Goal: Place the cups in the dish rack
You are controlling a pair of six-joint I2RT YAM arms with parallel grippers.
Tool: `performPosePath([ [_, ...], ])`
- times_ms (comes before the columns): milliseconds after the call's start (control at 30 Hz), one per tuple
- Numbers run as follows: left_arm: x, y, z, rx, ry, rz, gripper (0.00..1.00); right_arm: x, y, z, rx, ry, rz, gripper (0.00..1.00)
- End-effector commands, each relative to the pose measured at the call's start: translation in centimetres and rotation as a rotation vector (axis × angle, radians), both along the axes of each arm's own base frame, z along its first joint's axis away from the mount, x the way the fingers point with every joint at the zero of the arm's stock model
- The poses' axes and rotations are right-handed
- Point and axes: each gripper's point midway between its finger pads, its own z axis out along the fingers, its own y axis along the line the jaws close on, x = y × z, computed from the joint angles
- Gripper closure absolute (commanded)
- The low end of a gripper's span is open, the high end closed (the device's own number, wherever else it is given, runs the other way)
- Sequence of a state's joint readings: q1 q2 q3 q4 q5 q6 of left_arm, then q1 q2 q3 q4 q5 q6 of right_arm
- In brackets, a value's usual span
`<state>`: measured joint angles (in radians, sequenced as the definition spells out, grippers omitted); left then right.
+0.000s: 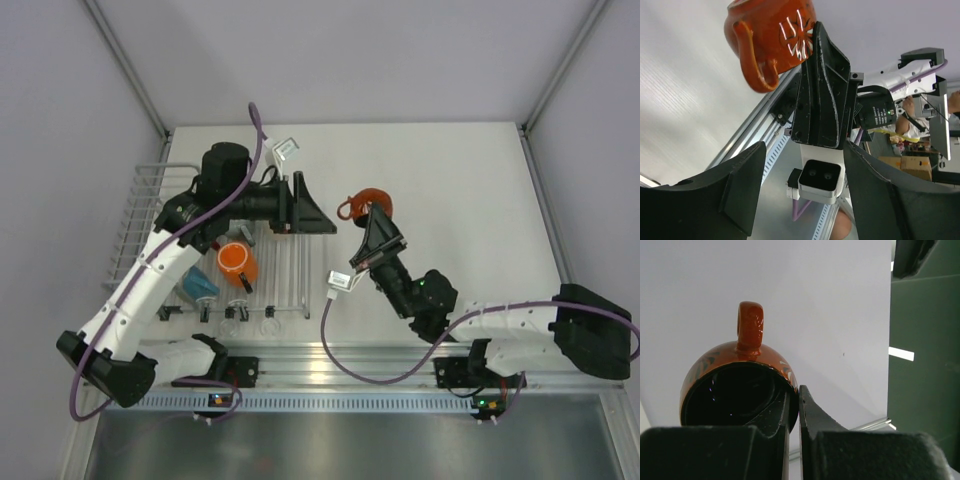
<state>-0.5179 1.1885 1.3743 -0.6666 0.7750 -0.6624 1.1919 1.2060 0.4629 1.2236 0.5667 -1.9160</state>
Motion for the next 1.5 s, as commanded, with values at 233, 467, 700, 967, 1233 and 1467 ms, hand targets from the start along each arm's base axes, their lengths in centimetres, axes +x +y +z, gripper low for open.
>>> performPosePath([
  [233,-1.0,-0.5,-2.3,-0.008,-0.002,-0.144,0.34,-6.9,-1.8,5.4,0.203,-0.269,0.113,1.0],
  [467,-1.7,0.0,-5.2,0.046,0.023,-0.17,0.36,-7.9,-1.0,4.7,0.181,-0.27,0.139,1.0],
  [700,-2.5,0.4,-4.8,0.043,0.011,-0.185,0.33,-7.5,-2.0,3.6,0.18,-0.229,0.111,1.0],
  [967,-3.2,1.9,-8.0,0.157,0.024,-0.191,0.31,-8.4,-3.3,4.8,0.219,-0.232,0.102,1.0],
  [1233,-4.6,0.7,-6.2,0.039,0.061,-0.34,0.35,-10.3,-0.9,4.5,0.193,-0.241,0.19,1.0],
  [1467,-5.8,0.8,-7.3,0.014,0.138,-0.356,0.5,-10.8,-0.4,5.0,0.228,-0.236,0.238,1.0],
])
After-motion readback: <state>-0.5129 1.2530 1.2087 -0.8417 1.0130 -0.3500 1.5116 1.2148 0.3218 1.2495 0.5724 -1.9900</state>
